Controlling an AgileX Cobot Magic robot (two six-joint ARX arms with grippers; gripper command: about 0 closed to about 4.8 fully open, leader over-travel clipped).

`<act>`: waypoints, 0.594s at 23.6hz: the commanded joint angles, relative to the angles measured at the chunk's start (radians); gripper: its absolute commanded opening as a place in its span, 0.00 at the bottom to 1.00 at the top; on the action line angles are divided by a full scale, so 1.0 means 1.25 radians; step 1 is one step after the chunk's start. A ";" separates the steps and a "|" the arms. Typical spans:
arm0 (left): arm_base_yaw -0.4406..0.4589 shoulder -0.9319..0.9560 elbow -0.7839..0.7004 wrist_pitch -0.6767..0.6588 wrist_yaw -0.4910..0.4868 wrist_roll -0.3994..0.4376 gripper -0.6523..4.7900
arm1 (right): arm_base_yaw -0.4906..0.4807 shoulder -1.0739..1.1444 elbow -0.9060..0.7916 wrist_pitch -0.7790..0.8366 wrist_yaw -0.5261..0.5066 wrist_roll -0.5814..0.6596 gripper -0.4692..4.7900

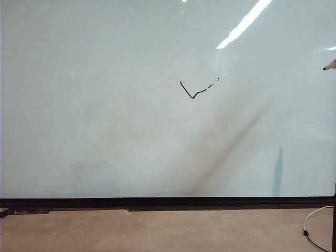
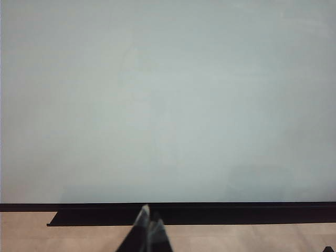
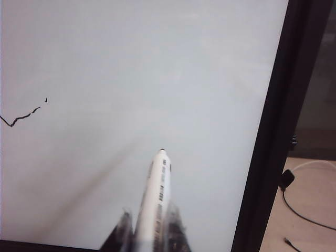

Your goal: Pick up the pen on the shelf to the right of the whiteboard and draw a check mark.

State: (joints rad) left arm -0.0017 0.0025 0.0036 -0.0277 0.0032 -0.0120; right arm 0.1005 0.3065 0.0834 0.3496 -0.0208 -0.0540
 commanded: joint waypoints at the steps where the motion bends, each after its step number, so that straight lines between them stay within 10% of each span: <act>1: 0.000 0.001 0.002 0.005 0.000 0.003 0.11 | -0.007 -0.031 -0.014 0.000 0.001 -0.002 0.08; 14: 0.000 0.001 0.002 0.005 0.000 0.003 0.11 | -0.069 -0.190 -0.045 -0.117 0.002 -0.002 0.08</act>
State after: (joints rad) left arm -0.0017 0.0025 0.0036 -0.0277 0.0032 -0.0124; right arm 0.0216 0.0814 0.0303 0.1963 -0.0193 -0.0540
